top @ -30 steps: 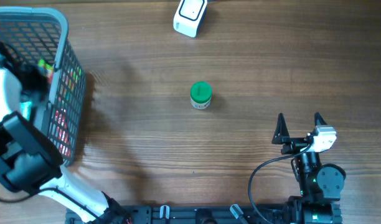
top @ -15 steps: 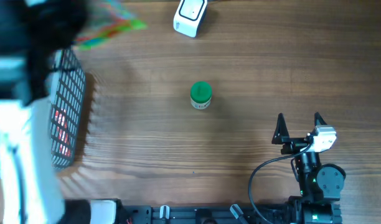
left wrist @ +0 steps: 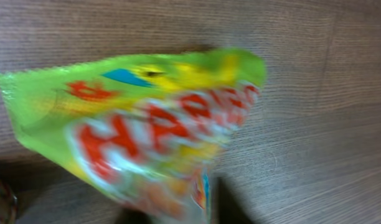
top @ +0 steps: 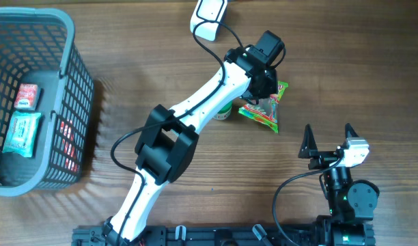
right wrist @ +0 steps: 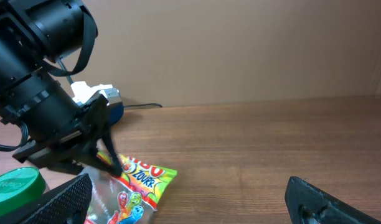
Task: Scan the item barcode
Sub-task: 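Carry the Haribo bag out and drop it right of the bottle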
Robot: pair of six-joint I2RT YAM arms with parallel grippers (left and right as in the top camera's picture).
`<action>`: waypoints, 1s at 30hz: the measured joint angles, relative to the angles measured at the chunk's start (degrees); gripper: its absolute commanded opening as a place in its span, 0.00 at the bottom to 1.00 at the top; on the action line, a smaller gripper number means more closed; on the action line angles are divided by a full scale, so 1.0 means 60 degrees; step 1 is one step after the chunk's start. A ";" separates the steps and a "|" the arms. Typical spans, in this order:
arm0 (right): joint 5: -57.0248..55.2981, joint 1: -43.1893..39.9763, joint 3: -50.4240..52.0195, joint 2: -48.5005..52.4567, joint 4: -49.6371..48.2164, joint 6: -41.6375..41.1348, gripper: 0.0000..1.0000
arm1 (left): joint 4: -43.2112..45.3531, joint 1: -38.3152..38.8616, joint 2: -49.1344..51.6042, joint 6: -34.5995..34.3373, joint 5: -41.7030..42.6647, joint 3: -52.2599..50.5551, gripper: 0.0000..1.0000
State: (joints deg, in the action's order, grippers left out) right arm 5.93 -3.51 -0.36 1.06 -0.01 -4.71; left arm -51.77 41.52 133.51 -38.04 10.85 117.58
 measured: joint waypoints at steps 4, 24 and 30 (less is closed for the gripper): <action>0.0000 0.0000 0.0000 0.0000 0.0004 0.0000 1.00 | -0.0066 -0.0077 -0.0393 0.0929 -0.0135 0.0000 1.00; 0.0000 0.0000 0.0000 0.0000 0.0000 0.0000 1.00 | -0.4470 -1.2400 -0.5880 -0.0922 -0.3497 -0.1563 0.94; -0.0004 0.0000 0.0000 0.0000 0.0004 0.0000 1.00 | -0.2849 -1.2692 -0.4262 -0.1064 -0.4841 -0.3993 1.00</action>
State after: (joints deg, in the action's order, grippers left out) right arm 5.91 -3.51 -0.36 1.06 0.01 -4.71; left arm -68.86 -34.63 107.94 -44.42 -18.20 93.62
